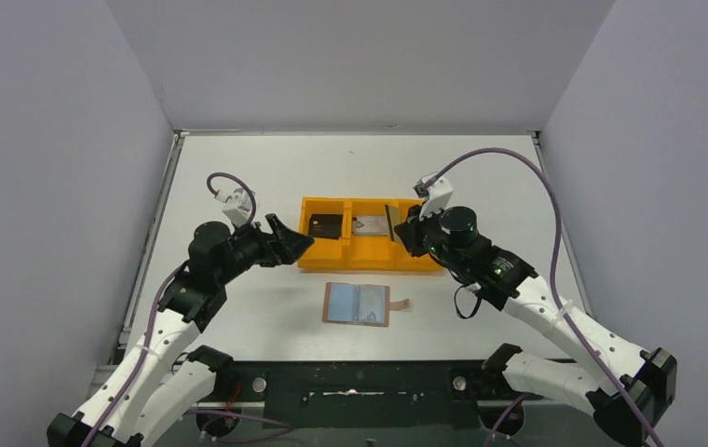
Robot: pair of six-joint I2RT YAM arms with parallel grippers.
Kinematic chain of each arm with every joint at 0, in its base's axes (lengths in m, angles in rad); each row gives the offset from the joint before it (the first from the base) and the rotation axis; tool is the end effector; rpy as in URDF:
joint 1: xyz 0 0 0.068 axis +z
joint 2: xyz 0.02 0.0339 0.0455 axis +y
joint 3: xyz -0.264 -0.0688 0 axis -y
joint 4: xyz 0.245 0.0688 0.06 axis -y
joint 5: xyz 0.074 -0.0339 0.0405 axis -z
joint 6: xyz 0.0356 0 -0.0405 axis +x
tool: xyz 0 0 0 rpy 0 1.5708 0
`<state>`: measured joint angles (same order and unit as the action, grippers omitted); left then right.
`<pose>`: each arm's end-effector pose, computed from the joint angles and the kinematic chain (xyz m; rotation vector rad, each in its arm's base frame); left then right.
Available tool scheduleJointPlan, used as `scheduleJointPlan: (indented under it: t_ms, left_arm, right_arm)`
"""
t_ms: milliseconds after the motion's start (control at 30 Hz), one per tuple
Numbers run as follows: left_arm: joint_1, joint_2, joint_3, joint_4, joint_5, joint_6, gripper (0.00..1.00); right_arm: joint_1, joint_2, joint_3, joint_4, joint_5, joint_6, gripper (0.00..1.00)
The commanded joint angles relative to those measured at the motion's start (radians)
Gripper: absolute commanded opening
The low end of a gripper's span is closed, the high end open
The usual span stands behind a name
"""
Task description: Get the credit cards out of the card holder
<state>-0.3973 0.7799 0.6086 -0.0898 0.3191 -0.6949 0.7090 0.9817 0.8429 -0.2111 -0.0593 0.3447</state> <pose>0.1691 -0.0831 0.2887 -0.0505 1.9517 -1.0392 0.1710 0.1495 0.3210 -0.4022 1.9550 0.7531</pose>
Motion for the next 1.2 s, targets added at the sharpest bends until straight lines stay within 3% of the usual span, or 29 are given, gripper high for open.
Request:
scheduleJointPlan:
  t_ms: [0,133,233,367,533,700,1167]
  left_arm:
    - [0.006,-0.043,0.085,-0.182,-0.174,0.159,0.87]
    - [0.006,-0.057,0.100,-0.223,-0.223,0.224,0.88]
    - [0.006,-0.061,0.099,-0.251,-0.254,0.271,0.88]
    - [0.006,-0.062,0.092,-0.278,-0.286,0.318,0.88]
    - [0.006,-0.060,0.071,-0.287,-0.319,0.343,0.89]
    - [0.006,-0.039,0.078,-0.291,-0.352,0.354,0.89]
    - [0.007,-0.027,0.079,-0.288,-0.394,0.363,0.89]
  right_arm:
    - [0.062,0.044,0.082,-0.162,0.287,-0.385,0.00]
    - [0.108,0.145,0.131,-0.271,0.405,-0.639,0.00]
    - [0.100,0.221,0.170,-0.302,0.475,-0.732,0.00]
    - [0.085,0.239,0.139,-0.250,0.443,-0.924,0.00]
    - [0.029,0.232,0.059,-0.199,0.246,-1.155,0.00]
    - [-0.073,0.254,0.020,-0.125,0.118,-1.245,0.00]
    - [-0.160,0.370,-0.006,0.048,0.057,-1.360,0.00]
